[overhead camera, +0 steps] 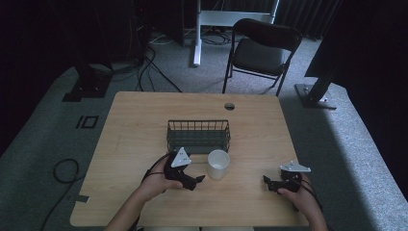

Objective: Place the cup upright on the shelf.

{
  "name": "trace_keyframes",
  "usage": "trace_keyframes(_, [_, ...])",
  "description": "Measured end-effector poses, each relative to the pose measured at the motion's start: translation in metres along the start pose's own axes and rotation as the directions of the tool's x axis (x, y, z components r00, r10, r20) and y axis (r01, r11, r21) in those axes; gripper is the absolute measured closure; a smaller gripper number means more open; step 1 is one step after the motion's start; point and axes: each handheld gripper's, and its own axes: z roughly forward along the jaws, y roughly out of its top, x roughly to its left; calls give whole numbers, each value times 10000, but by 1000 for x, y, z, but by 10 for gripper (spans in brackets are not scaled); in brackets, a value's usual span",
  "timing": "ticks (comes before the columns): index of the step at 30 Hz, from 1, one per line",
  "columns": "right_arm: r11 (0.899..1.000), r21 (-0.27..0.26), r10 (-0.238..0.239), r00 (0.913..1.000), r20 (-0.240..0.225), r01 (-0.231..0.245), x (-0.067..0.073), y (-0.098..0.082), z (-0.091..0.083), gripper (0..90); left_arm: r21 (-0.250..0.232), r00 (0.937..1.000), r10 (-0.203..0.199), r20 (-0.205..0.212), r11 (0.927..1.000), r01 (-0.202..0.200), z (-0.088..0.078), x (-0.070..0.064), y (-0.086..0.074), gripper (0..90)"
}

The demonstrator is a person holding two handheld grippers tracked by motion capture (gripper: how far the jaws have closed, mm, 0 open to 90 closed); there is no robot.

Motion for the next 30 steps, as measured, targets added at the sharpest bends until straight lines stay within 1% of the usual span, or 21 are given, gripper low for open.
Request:
trace_keyframes(5, [10000,1,-6,10000,1,6,0,0,0,124,-135,9998,159,129,9998,-158,9,-4,6,15])
trace_keyframes(8, [10000,-4,-7,10000,1,7,0,0,0,124,-139,9993,219,300,9997,-214,13,-7,10,15])
trace_keyframes(13, [10000,1,-4,10000,1,4,0,0,0,124,-196,9991,275,322,9994,-269,18,-9,15,15])
trace_keyframes(18, [10000,-4,-12,10000,1,12,0,0,0,124,-363,9977,490,478,9982,-472,26,-12,24,15])
trace_keyframes(20, [10000,-1,0,10000,1,0,0,0,0,124,-382,9966,579,584,9977,-557,28,-14,27,15])
trace_keyframes(23, [10000,-4,-12,10000,0,12,0,0,0,124,-357,9958,679,622,9972,-658,33,-15,31,15])
trace_keyframes(30, [10000,-2,1,10000,1,-1,0,0,0,124,-431,9950,683,725,9969,-653,44,-16,33,15])
